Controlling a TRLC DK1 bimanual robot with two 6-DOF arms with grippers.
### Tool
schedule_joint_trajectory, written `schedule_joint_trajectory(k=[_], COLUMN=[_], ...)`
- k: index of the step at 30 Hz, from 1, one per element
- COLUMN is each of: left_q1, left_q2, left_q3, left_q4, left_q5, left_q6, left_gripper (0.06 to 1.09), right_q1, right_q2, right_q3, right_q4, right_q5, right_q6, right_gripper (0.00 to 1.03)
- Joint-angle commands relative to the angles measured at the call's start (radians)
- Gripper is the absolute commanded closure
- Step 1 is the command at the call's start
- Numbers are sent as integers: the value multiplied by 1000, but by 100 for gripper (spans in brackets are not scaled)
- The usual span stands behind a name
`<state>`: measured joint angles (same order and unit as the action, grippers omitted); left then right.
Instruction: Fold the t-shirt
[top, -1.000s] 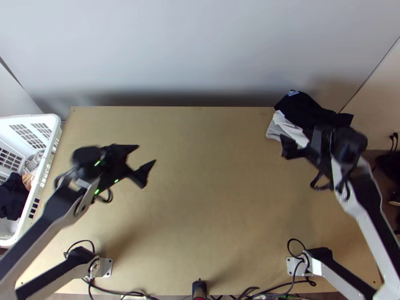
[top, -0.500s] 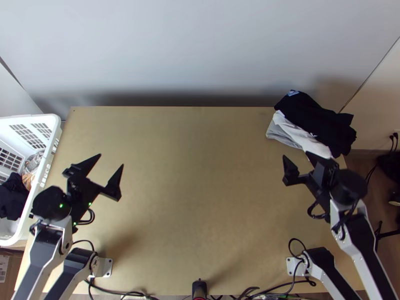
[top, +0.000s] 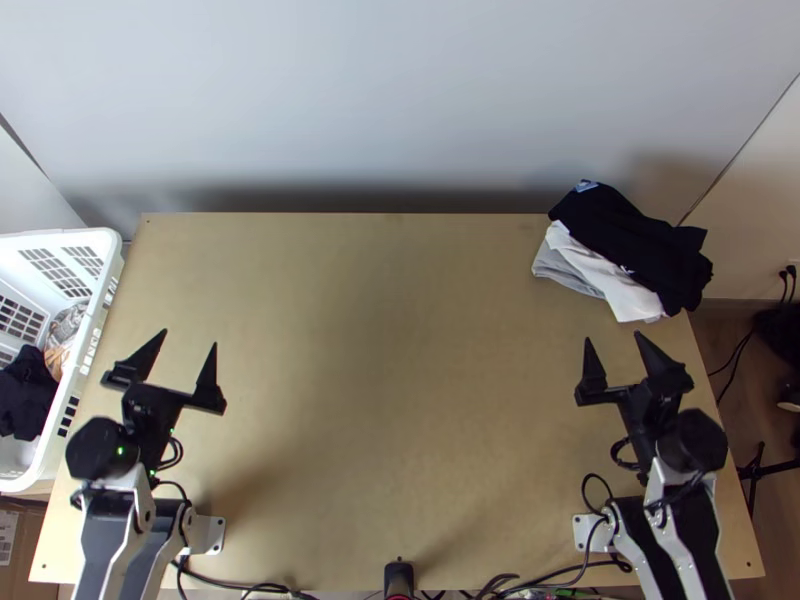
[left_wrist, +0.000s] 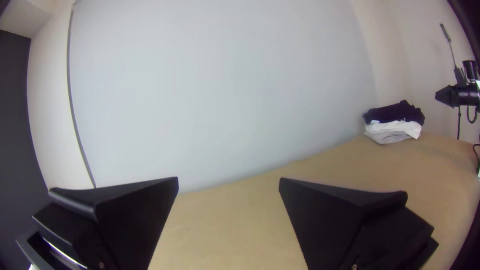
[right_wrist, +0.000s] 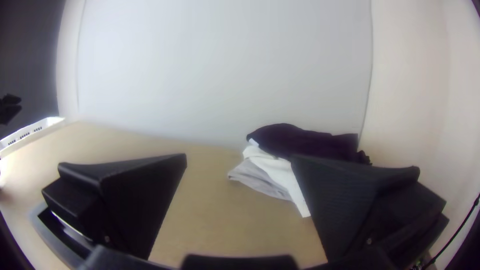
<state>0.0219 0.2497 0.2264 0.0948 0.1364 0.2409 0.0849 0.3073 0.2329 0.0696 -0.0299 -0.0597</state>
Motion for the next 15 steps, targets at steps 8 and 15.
schedule_joint_trajectory(k=[8, 15], left_q1=[29, 16], left_q2=[-214, -248], left_q3=[-150, -151], left_q4=[-102, -248], left_q5=[-18, 57], left_q6=[84, 146], left_gripper=[10, 10], right_q1=[-59, 9], right_q2=[-307, -307], right_q3=[-136, -138], right_q4=[-120, -304], right_q5=[5, 5], right_q6=[-2, -17], right_gripper=[5, 5])
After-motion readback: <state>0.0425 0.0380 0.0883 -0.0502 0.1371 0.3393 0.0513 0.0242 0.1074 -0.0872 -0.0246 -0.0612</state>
